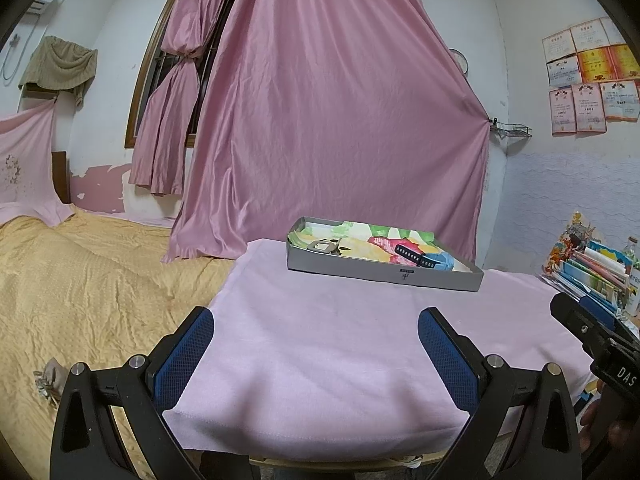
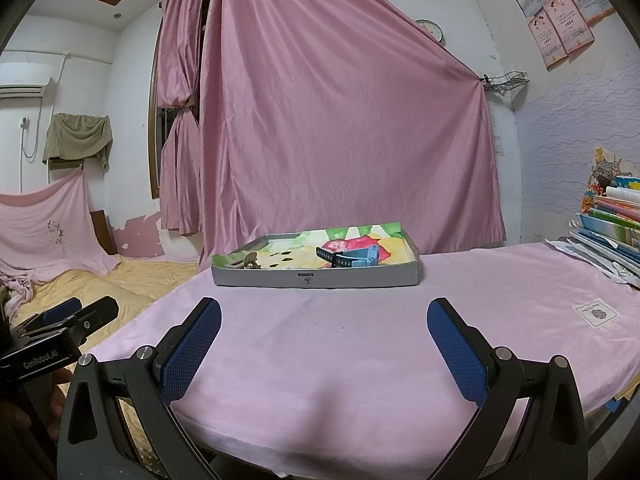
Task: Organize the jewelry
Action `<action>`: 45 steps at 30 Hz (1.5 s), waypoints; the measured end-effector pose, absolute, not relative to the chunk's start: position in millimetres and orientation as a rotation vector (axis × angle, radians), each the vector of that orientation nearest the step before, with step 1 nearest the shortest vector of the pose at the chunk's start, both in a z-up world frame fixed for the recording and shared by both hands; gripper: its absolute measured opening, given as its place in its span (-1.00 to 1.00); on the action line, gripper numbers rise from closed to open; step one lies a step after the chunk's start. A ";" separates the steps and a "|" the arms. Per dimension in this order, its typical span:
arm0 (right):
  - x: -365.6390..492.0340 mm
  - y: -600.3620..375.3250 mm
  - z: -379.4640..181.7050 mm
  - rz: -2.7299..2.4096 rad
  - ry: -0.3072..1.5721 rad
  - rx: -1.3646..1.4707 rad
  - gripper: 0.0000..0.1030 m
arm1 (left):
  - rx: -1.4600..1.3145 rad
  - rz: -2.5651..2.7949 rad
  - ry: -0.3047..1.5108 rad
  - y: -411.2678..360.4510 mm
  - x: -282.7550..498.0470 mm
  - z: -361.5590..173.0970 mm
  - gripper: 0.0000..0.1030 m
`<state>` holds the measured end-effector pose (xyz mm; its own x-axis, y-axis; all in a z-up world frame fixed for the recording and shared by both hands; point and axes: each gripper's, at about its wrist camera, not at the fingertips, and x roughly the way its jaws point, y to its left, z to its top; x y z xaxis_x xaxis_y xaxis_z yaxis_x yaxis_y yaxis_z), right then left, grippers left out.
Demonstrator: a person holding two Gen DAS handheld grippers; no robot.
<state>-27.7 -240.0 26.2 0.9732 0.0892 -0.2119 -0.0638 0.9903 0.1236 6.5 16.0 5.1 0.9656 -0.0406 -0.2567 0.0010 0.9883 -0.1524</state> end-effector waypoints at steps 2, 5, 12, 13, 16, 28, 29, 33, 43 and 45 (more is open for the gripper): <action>-27.6 -240.1 26.1 0.076 0.219 0.118 0.97 | -0.151 -0.021 0.261 16.1 6.3 5.3 0.99; -26.8 -240.3 26.2 0.074 0.219 0.118 0.97 | -0.152 -0.022 0.261 16.0 6.6 5.5 0.99; -26.9 -240.5 26.1 0.075 0.220 0.118 0.97 | -0.150 -0.020 0.262 16.0 6.8 5.5 0.99; -26.9 -240.5 26.0 0.075 0.220 0.118 0.97 | -0.150 -0.021 0.262 15.6 7.1 5.2 0.99; -27.0 -240.5 26.2 0.075 0.220 0.119 0.97 | -0.150 -0.020 0.264 15.7 7.1 5.0 0.99; -25.8 -240.1 25.4 0.074 0.219 0.120 0.97 | -0.149 -0.020 0.263 16.0 7.6 5.1 0.99; -25.4 -240.1 25.2 0.074 0.219 0.120 0.97 | -0.149 -0.021 0.263 15.5 7.7 5.3 0.99; -25.4 -240.1 25.2 0.074 0.221 0.120 0.97 | -0.148 -0.022 0.264 15.3 7.8 5.6 0.99; -23.7 -239.4 22.9 0.074 0.226 0.124 0.97 | -0.147 -0.022 0.266 15.5 7.9 5.4 0.99; -23.6 -239.6 22.8 0.074 0.227 0.125 0.97 | -0.148 -0.021 0.265 15.1 7.9 6.0 0.99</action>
<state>-23.6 -239.6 22.8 0.9716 0.0869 -0.2199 -0.0587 0.9895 0.1318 7.9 15.1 6.0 0.9648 -0.0405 -0.2598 0.0016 0.9890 -0.1482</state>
